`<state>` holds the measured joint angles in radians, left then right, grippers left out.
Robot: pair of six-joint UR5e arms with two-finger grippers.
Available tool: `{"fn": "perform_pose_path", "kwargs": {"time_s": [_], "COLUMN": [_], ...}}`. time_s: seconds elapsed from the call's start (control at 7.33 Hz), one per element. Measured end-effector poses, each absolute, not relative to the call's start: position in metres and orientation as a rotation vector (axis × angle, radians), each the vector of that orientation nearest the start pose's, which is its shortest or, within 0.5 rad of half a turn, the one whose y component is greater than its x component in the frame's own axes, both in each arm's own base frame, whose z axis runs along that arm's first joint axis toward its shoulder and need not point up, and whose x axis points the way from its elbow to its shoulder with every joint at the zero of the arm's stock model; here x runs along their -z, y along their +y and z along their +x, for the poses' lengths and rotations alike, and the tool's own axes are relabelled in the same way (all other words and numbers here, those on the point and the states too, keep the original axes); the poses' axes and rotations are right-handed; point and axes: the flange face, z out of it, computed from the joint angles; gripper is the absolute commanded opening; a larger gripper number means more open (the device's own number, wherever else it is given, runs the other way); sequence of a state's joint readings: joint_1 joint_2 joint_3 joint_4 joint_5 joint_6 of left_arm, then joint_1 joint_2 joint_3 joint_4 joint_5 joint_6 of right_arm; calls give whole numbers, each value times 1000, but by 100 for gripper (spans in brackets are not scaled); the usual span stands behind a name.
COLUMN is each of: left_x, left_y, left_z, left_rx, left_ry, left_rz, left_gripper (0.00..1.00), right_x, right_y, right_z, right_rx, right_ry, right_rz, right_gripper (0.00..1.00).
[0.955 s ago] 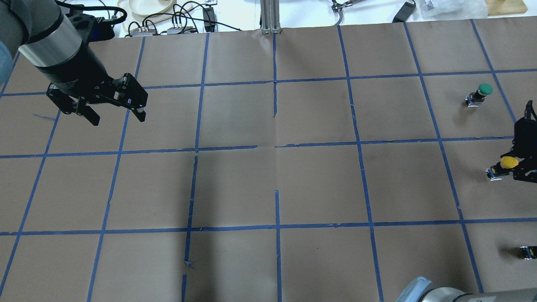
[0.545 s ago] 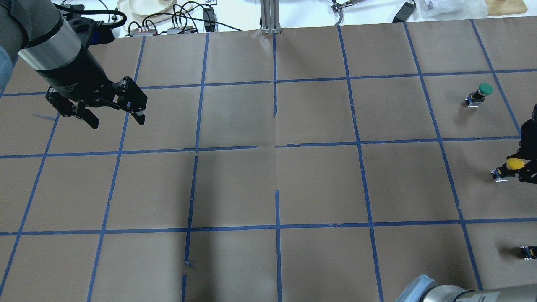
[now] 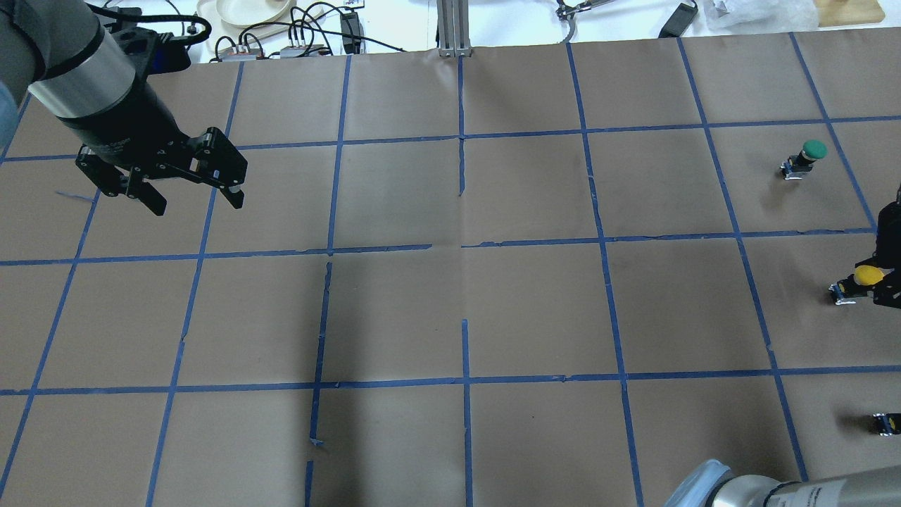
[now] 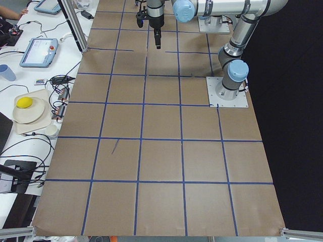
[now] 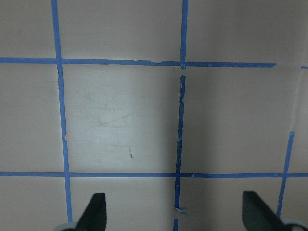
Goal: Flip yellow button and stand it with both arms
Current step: 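Lower the button upright onto the table with the right gripper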
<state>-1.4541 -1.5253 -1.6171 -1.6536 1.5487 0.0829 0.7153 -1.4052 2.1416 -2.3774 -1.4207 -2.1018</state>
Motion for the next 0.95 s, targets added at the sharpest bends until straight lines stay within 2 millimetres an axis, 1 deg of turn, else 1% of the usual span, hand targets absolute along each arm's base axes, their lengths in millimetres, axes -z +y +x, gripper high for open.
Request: {"fn": "perform_pose_path", "kwargs": {"time_s": [0.14,0.27,0.41,0.55,0.68,0.82,0.95], "left_x": [-480,-481,-482,-482,-481,-481,-481], "left_y": [-477,-477,-477,-477,-477,-477,-477], "left_z": [-81,-80,-78,-77,-78,-78,-78], "left_rx": [-125,-123,-121,-122,-123,-123,-124], "left_ry": [3169,3169,3169,3170,3171,3171,3171], "left_rz": [-55,-58,-64,-66,-66,-65,-65], "left_gripper": [100,100,100,100,100,100,100], "right_x": [-227,-226,-225,-223,-223,-225,-236], "right_y": [-419,-420,-420,-420,-420,-421,-422], "right_z": [-254,-254,-253,-253,-253,-253,-252], "right_rx": [274,289,295,297,298,297,298], "right_ry": [2581,2579,2576,2573,2574,2589,2624], "right_rz": [-1860,-1856,-1852,-1845,-1838,-1822,-1794], "right_gripper": [38,76,87,95,99,100,99]}}
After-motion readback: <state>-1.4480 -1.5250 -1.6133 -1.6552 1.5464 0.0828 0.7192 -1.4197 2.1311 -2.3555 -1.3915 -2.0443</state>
